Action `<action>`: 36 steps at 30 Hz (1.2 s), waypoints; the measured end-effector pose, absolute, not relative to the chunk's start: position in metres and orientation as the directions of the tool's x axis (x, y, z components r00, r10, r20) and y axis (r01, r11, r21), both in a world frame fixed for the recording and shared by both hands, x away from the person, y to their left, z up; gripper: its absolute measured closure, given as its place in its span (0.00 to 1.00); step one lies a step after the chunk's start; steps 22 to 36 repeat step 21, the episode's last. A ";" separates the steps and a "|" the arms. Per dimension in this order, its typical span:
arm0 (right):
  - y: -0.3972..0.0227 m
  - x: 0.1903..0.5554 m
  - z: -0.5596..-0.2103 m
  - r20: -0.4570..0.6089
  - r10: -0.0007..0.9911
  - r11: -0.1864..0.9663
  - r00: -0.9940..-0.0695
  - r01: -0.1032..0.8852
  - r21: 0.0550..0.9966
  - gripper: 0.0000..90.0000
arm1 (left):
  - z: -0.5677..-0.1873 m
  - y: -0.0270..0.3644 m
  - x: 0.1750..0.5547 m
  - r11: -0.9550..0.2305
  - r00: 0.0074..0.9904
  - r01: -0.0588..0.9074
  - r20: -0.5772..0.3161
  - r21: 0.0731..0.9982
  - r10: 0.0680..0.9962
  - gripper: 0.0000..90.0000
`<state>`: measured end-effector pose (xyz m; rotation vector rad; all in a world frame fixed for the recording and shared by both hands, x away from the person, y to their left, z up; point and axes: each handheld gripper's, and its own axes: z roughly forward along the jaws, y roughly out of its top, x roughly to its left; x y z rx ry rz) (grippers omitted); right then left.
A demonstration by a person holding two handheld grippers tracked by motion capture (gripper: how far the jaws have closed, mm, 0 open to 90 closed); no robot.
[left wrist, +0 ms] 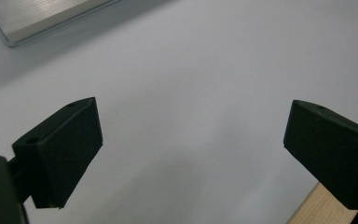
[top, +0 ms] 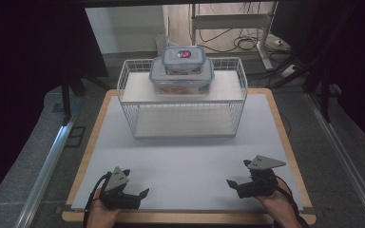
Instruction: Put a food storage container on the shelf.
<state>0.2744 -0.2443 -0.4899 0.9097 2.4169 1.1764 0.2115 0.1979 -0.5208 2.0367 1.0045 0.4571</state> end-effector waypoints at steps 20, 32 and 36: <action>-0.250 0.277 -0.507 -0.012 0.665 0.514 -0.746 0.446 0.733 0.05 | -0.531 0.199 0.217 -0.387 0.611 0.540 -0.031 0.747 0.791 0.04; -0.250 0.277 -0.507 -0.012 0.665 0.514 -0.746 0.446 0.733 0.05 | -0.531 0.199 0.217 -0.387 0.611 0.540 -0.031 0.747 0.791 0.04; -0.250 0.277 -0.507 -0.012 0.665 0.514 -0.746 0.446 0.733 0.05 | -0.531 0.199 0.217 -0.387 0.611 0.540 -0.031 0.747 0.791 0.04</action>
